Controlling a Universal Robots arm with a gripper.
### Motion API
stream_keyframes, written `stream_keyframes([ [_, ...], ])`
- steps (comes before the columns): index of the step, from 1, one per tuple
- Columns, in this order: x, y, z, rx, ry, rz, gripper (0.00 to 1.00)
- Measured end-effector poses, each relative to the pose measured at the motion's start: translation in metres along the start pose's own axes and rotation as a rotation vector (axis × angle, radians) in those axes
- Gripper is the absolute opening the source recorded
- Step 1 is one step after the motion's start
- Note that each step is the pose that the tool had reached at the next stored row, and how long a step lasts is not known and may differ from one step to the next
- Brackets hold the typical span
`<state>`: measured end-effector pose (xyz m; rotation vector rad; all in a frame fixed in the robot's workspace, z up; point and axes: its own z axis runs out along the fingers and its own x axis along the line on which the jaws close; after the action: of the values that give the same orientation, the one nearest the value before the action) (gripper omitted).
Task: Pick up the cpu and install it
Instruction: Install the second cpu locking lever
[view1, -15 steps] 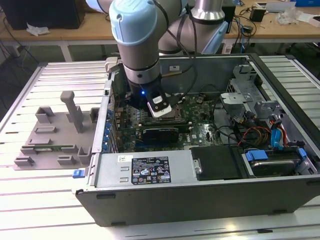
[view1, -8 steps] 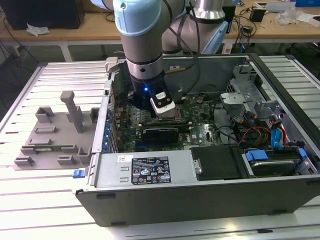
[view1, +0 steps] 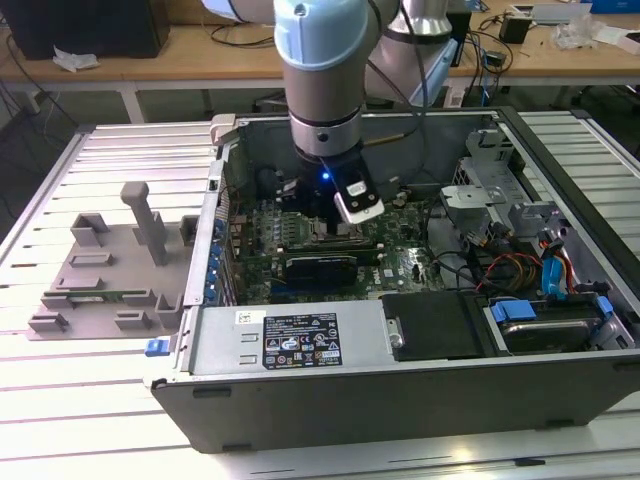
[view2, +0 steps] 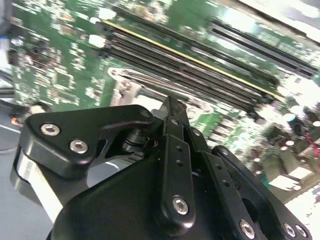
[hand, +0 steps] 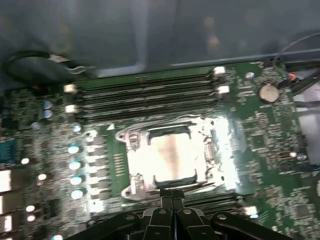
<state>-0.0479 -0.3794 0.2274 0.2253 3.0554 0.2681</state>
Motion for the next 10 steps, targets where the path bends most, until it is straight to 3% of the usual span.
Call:
stream_keyframes([
  [1, -0.0027, 0.0032, 0.0008, 0.0014, 0.0009, 0.0, 0.11],
  [4, -0.0016, 0.0172, 0.0033, 0.0045, 0.0007, 0.0, 0.11],
  [8, -0.0006, 0.0236, 0.0036, 0.009, 0.0002, 0.0, 0.11],
  [10, -0.0009, 0.0261, -0.0033, 0.0118, -0.0002, -0.001, 0.11],
])
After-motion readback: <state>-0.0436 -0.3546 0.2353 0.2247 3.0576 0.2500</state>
